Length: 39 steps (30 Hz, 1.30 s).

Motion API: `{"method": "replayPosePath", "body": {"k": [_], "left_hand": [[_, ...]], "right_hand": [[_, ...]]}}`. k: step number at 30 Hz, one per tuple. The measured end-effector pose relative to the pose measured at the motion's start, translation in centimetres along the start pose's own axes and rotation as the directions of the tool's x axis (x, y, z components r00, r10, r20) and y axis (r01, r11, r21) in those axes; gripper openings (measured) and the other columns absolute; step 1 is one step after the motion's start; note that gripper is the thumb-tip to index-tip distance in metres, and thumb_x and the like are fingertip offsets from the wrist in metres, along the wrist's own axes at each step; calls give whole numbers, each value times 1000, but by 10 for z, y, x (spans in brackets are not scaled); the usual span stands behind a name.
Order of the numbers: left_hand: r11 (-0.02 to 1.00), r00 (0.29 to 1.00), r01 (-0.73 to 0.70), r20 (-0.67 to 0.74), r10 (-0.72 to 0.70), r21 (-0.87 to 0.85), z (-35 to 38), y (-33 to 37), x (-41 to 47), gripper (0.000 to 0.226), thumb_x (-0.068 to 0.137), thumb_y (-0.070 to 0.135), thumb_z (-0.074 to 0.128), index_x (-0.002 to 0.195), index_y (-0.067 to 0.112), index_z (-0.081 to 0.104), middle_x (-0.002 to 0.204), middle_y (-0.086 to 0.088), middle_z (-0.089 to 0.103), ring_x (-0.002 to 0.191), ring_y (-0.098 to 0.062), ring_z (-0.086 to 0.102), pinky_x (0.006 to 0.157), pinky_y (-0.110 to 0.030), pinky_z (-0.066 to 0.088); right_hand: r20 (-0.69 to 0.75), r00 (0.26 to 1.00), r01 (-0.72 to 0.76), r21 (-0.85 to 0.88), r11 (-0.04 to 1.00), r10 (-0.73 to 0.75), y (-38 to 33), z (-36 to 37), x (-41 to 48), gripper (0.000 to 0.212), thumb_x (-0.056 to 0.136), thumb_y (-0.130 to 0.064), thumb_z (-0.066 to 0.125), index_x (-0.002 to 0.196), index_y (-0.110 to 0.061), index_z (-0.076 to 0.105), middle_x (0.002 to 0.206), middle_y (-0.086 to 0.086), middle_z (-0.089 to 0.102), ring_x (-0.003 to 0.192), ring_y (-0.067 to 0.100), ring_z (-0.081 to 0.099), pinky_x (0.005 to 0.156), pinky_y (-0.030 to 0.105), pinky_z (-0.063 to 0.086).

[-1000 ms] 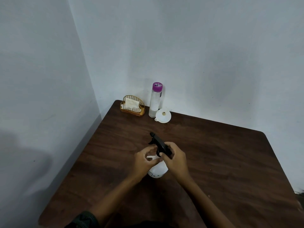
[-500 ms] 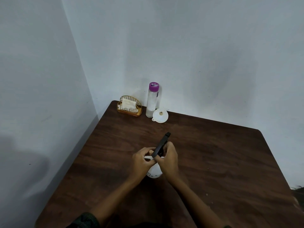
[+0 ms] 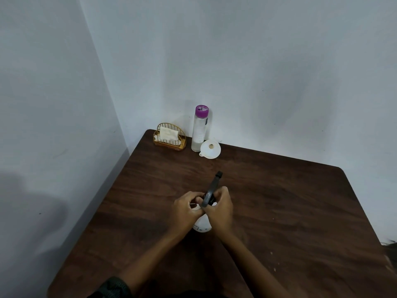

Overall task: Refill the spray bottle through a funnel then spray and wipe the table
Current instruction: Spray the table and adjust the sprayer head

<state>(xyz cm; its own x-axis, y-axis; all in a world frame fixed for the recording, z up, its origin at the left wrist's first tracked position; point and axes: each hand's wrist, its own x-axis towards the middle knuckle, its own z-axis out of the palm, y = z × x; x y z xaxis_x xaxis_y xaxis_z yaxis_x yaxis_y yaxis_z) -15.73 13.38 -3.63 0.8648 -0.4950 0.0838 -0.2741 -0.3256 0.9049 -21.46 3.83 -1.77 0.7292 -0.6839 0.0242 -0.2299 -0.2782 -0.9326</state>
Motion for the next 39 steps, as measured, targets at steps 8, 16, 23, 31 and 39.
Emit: {"method": "replayPosePath", "body": {"k": [8, 16, 23, 31, 39], "left_hand": [[999, 999, 30, 27, -30, 32, 0, -1, 3, 31, 69, 45, 69, 93, 26, 68, 87, 13, 67, 85, -2, 62, 78, -31, 54], [999, 999, 29, 14, -29, 20, -1, 3, 2, 18, 75, 28, 74, 90, 24, 65, 87, 11, 66, 84, -2, 61, 73, -24, 51], [1000, 996, 0, 90, 1, -10, 14, 5, -7, 23, 74, 32, 76, 88, 24, 60, 83, 9, 63, 77, -3, 61, 68, -22, 51], [995, 976, 75, 201, -86, 57, -16, -15, -3, 21, 88, 25, 64, 109, 30, 62, 95, 11, 69, 89, 0, 64, 79, -18, 52], [958, 977, 101, 157, -146, 268, -16, -38, 15, 22, 90, 20, 61, 111, 25, 62, 97, 13, 64, 93, -2, 61, 81, -19, 50]], "right_hand": [[8, 996, 91, -29, 995, -91, 10, -11, -5, 15, 73, -15, 77, 85, -14, 68, 86, -6, 62, 82, 3, 58, 69, 21, 47], [-127, 992, -26, -90, 996, 14, -1, -5, -5, 45, 66, -19, 81, 98, -11, 51, 99, -1, 50, 75, 5, 49, 60, 13, 39], [84, 996, 24, 63, 998, -29, 3, -18, 9, 37, 83, -12, 69, 117, -18, 55, 118, -1, 59, 108, 6, 56, 95, 31, 48], [458, 858, -475, 531, 702, 233, 12, -121, 23, 38, 78, 11, 46, 113, 4, 59, 114, 20, 66, 103, 31, 65, 73, 31, 55], [361, 748, -602, 14, 799, 557, 25, -122, 23, 52, 88, -46, 55, 85, 5, 65, 61, 12, 61, 50, 19, 55, 47, 30, 46]]}}
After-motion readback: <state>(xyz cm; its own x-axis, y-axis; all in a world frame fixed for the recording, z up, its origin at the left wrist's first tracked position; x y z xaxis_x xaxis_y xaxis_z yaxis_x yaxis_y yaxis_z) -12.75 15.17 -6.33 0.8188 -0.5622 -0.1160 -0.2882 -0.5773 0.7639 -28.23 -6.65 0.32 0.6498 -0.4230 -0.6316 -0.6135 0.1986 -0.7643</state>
